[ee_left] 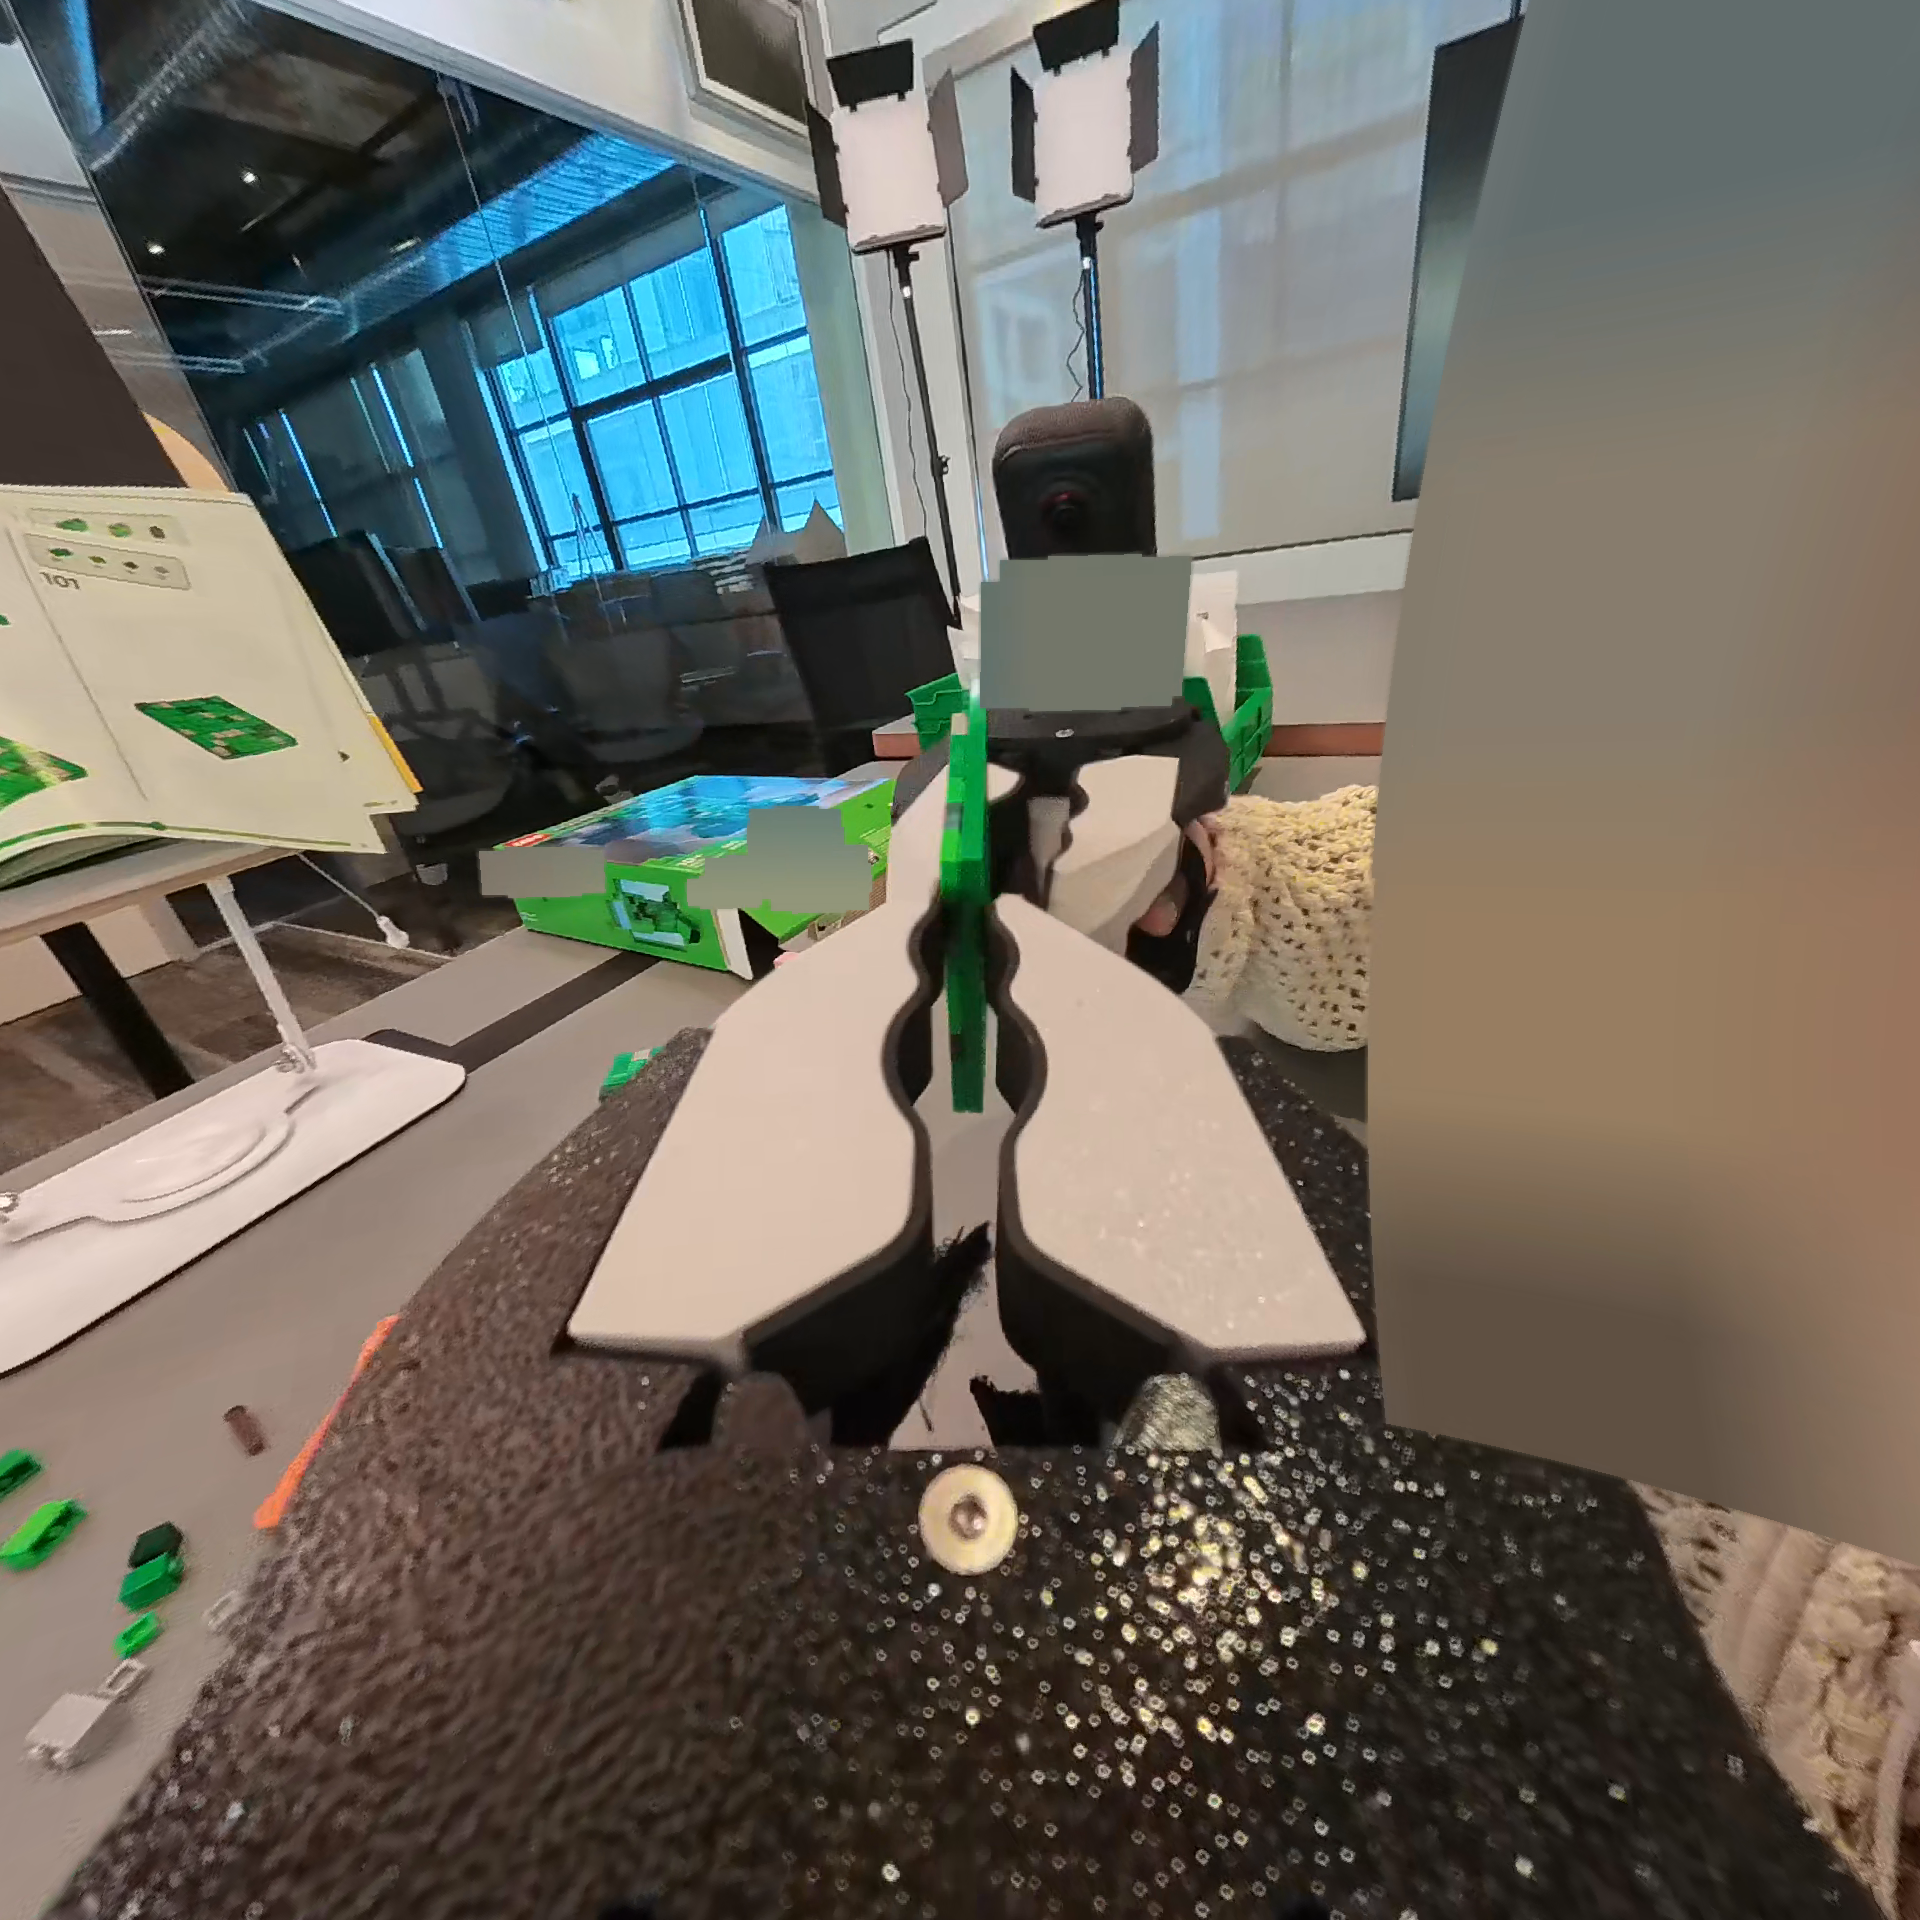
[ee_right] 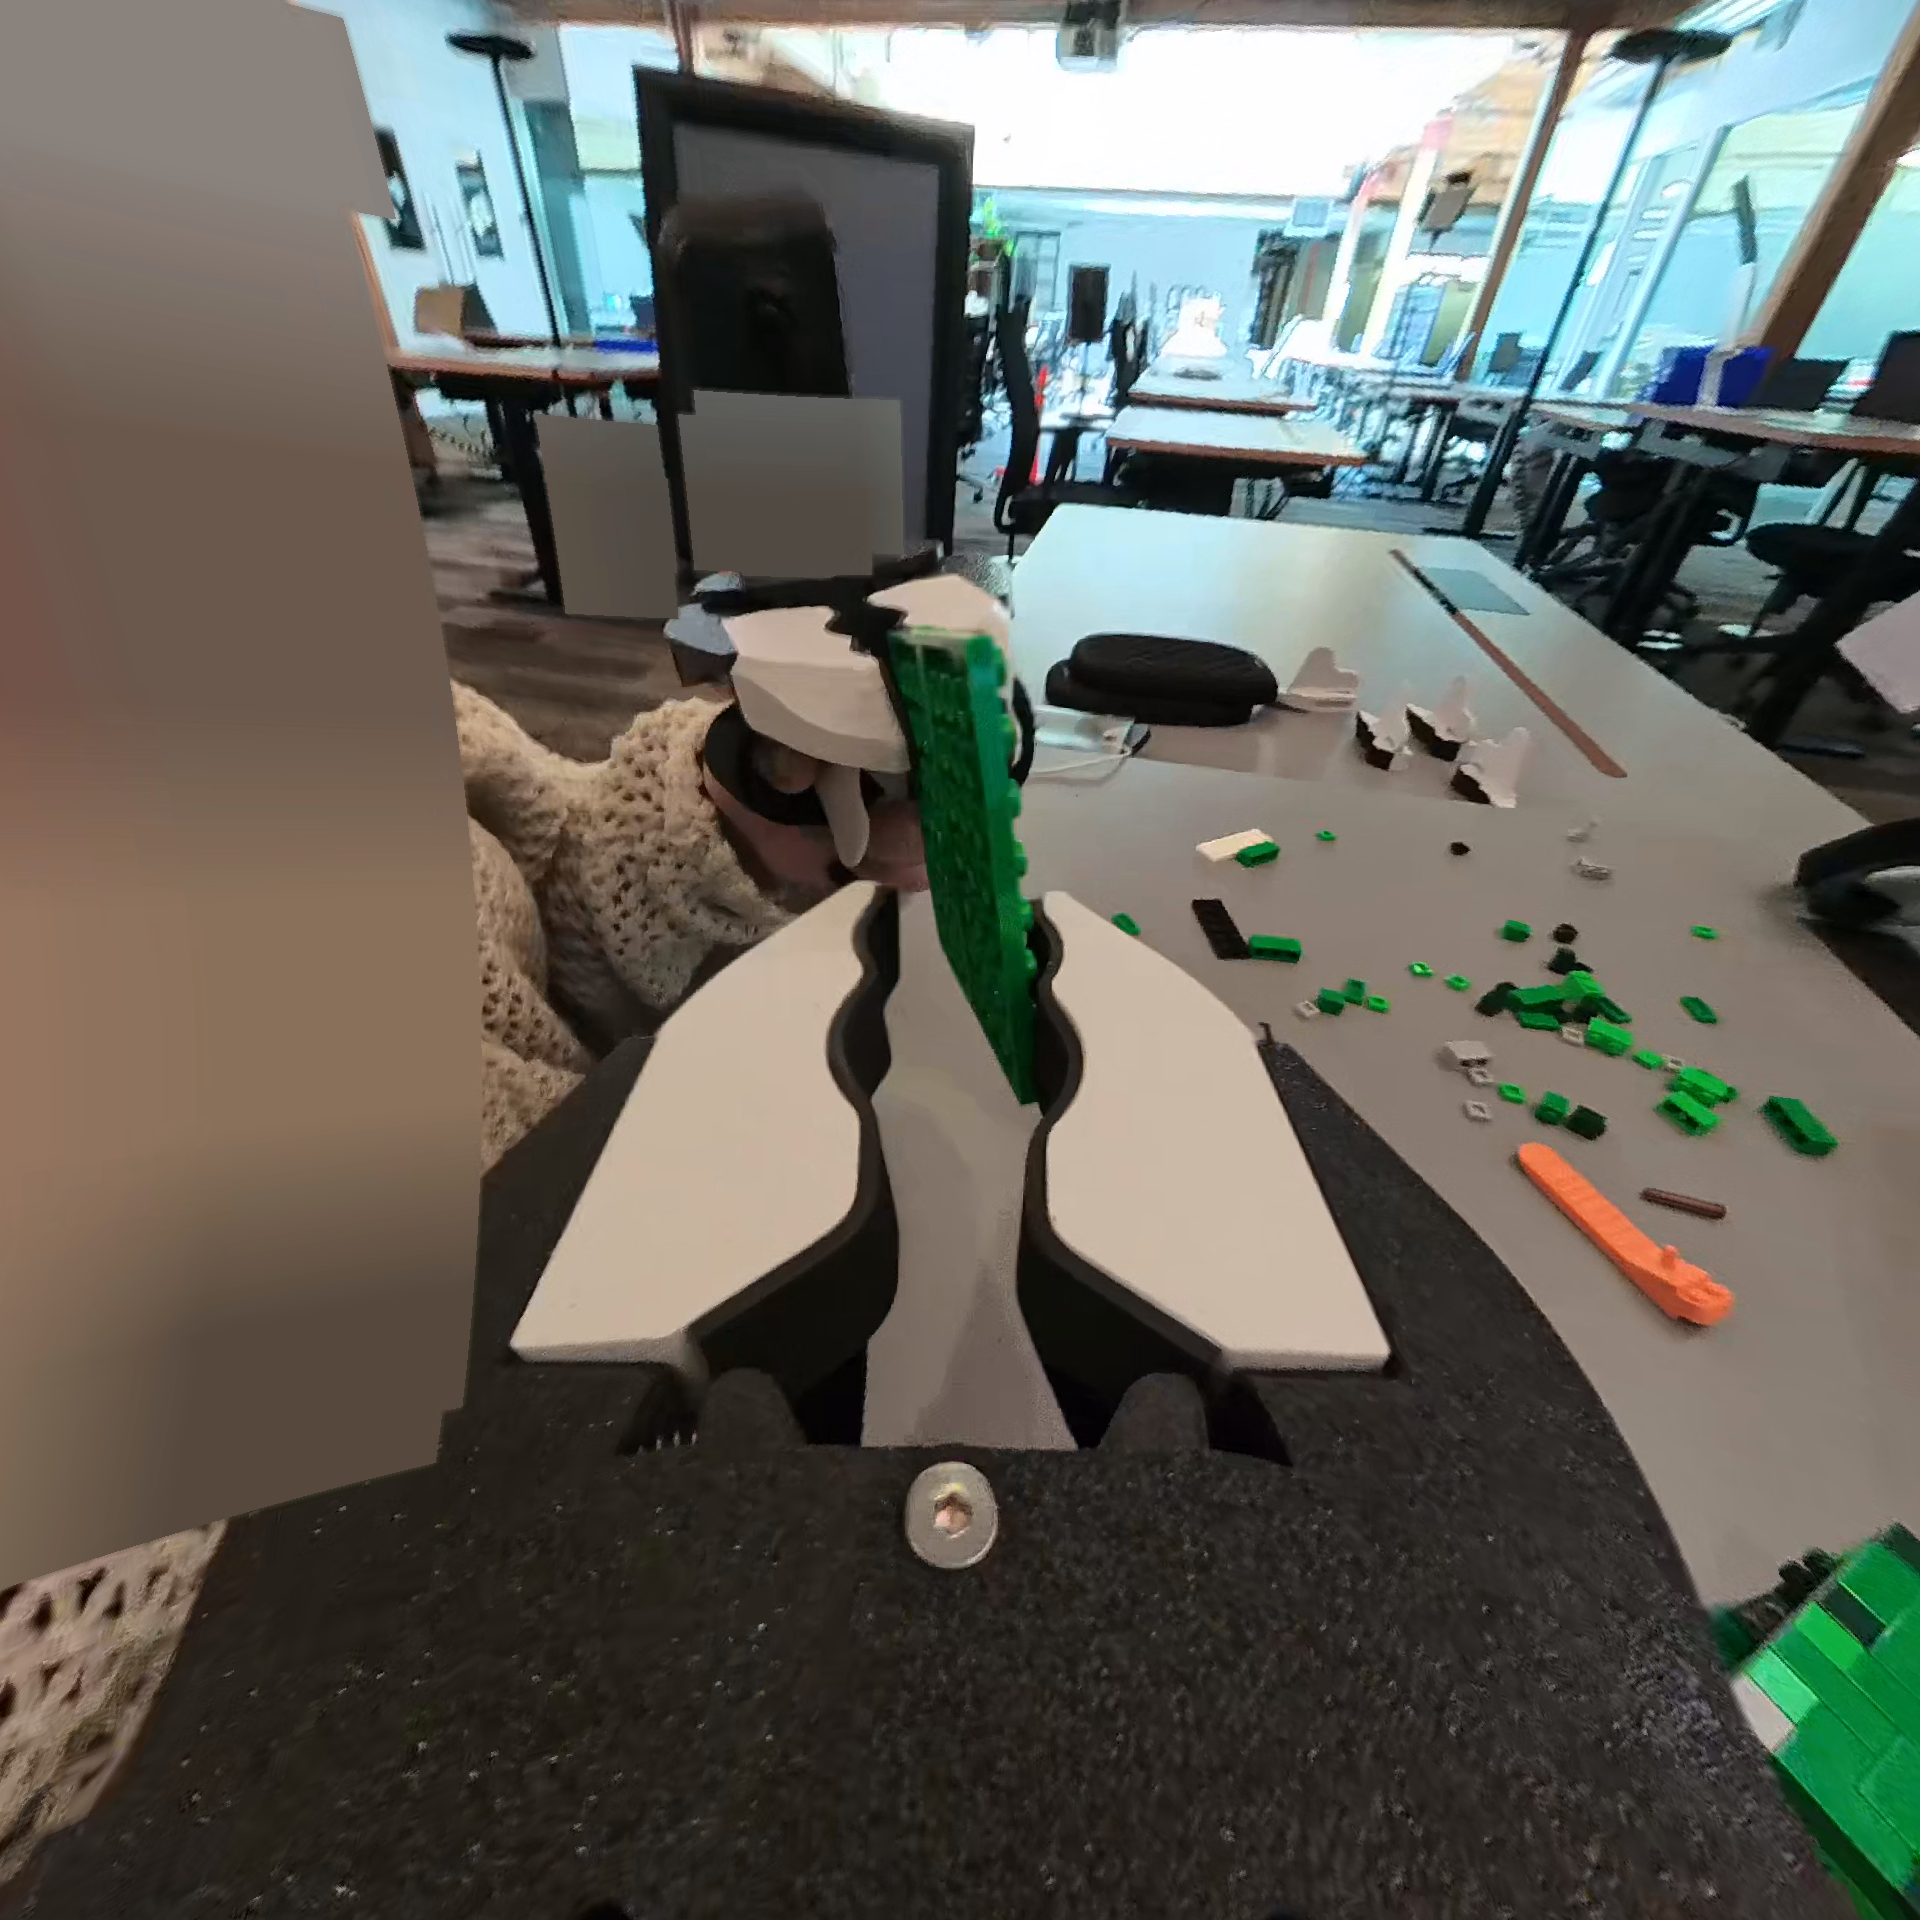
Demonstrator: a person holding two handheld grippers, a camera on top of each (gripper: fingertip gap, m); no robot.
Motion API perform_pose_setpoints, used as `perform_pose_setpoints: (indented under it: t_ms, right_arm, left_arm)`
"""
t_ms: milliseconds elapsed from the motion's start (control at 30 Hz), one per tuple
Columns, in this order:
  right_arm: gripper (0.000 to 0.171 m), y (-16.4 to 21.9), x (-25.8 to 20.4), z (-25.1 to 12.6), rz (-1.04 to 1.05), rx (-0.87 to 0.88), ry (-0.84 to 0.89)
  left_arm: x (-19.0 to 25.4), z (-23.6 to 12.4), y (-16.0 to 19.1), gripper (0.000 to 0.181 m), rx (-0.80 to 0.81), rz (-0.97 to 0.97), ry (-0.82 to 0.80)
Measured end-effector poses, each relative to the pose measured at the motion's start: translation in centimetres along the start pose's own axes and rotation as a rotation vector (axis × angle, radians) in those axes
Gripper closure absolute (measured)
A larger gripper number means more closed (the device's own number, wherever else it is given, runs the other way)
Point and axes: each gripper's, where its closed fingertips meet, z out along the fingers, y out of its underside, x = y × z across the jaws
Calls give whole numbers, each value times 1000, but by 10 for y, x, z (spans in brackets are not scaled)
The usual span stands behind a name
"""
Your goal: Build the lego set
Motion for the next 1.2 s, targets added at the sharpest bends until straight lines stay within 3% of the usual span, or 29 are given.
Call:
perform_pose_setpoints:
  t_ms: [100,200,267,300,400,500,600,800,967,1100,1200]
  right_arm:
    - [146,5,-2,0,-31,-27,-15]
    - [163,5,0,-1,-61,-23,4]
    - [165,2,3,-1,-118,-20,51]
    - [165,0,8,-2,-190,-21,114]
    - [165,-7,23,-7,-599,-101,371]
    - [165,-14,29,-6,-1125,-290,586]
    - [165,-15,25,5,-1368,-367,663]
    - [165,-17,29,8,-1533,-423,759]
    - [165,-13,36,5,-1576,-489,788]
    - [165,-8,35,5,-1558,-486,765]
    - [165,-6,35,5,-1553,-492,763]
  left_arm:
    - [1,0,1,175,10,-21,14]
    - [2,-1,2,175,21,-35,19]
    - [-6,-2,1,172,35,-31,-39]
    - [-10,-3,0,160,46,-22,-80]
    - [-21,-2,4,110,21,-11,-183]
    - [-23,6,12,92,-31,29,-233]
    - [-19,12,11,94,-39,78,-257]
    - [-21,10,15,98,-64,84,-299]
    - [-18,9,17,88,-45,21,-256]
    - [-21,6,19,103,-47,59,-290]
    - [-22,6,21,104,-64,79,-295]
